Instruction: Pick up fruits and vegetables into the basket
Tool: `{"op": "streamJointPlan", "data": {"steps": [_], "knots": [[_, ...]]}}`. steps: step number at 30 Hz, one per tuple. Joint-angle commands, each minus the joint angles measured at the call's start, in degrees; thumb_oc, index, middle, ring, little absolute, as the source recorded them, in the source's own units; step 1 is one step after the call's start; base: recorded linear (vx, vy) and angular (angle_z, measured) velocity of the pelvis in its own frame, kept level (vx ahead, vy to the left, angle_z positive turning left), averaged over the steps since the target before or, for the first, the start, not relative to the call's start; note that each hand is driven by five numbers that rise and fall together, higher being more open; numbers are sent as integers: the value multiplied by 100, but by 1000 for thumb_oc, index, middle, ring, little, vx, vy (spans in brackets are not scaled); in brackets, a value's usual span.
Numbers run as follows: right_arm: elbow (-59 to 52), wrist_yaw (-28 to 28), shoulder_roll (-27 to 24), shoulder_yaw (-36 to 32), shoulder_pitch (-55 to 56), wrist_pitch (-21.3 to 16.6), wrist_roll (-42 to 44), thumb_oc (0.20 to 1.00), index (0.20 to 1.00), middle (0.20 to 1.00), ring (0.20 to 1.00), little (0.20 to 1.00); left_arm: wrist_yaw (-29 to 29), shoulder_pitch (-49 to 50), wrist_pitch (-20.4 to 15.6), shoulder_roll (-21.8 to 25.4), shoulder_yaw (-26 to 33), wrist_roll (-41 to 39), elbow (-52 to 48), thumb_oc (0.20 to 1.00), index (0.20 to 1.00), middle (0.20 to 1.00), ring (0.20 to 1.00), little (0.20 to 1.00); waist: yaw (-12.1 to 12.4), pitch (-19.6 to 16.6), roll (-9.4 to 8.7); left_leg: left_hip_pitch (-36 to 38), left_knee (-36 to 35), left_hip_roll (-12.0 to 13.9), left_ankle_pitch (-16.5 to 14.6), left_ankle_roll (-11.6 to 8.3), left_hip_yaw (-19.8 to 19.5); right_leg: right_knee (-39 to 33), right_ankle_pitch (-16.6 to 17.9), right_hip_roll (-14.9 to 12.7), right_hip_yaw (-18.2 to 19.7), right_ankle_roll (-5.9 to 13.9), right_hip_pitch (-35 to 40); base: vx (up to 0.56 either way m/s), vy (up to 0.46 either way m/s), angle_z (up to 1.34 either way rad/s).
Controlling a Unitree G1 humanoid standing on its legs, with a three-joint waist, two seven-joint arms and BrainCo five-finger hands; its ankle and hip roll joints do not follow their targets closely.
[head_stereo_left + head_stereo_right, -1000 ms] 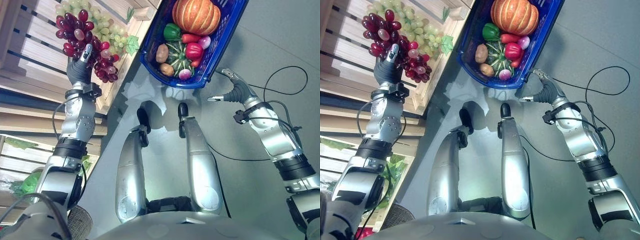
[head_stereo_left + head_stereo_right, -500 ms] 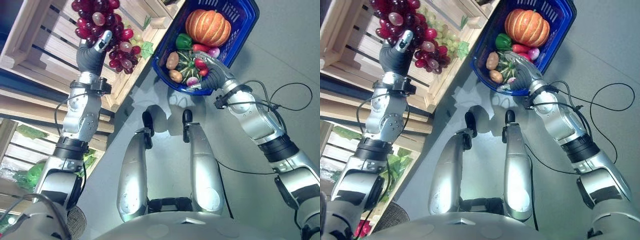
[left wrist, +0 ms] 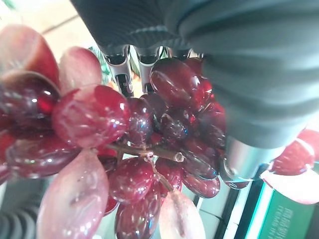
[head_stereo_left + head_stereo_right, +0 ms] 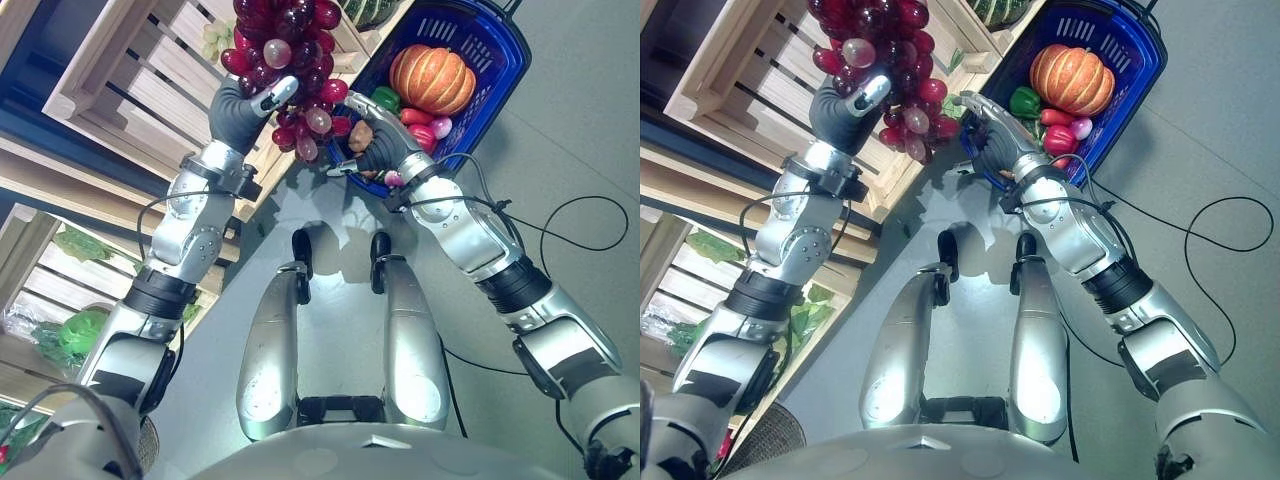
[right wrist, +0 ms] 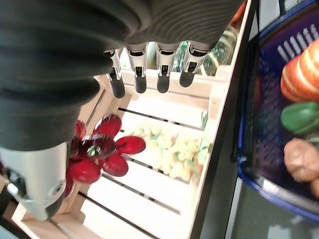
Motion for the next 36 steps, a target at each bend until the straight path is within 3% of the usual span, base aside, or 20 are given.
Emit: {"op": "streamJointPlan", "data": {"steps": [1,11,26,34,36], "knots": [[-279,-79,293,71,-341,-215,279,1000,1000,1000,1000,1000,-357,-315,-390,-158,-68,-171,-854,200,200,200,200,200,49,-309,3,361,259,-431,-890,457,376,-658,269,229,-219,120,347,-8,-36,3],[-55,-361,695,224,-282,-345,1063,1000,1000,1000,1000,1000,-669,-333,-600,-525,-440,-338,-1010,200,200,200,200,200,84,-309,-43,356,253,-452,-877,461,334,-709,289,222,-302,105,395,-19,-35,4],[229,-620,1196,312,-358,-727,1530,1000,1000,1000,1000,1000,-940,-217,-1011,-1006,-771,-586,-968,200,200,200,200,200,177,-309,-74,315,231,-480,-821,474,264,-769,353,207,-428,103,413,-14,-25,2],[364,-684,1205,257,-406,-780,1664,1000,1000,1000,1000,1000,-964,-242,-1077,-979,-760,-498,-924,200,200,200,200,200,215,-309,-86,302,243,-476,-807,477,256,-779,377,178,-488,106,425,-6,-21,3],[387,-832,1198,234,-428,-516,1511,1000,1000,1000,1000,1000,-968,-248,-1132,-957,-738,-568,-869,200,200,200,200,200,212,-309,-87,301,260,-474,-809,471,253,-767,382,171,-490,107,423,0,0,0]]}}
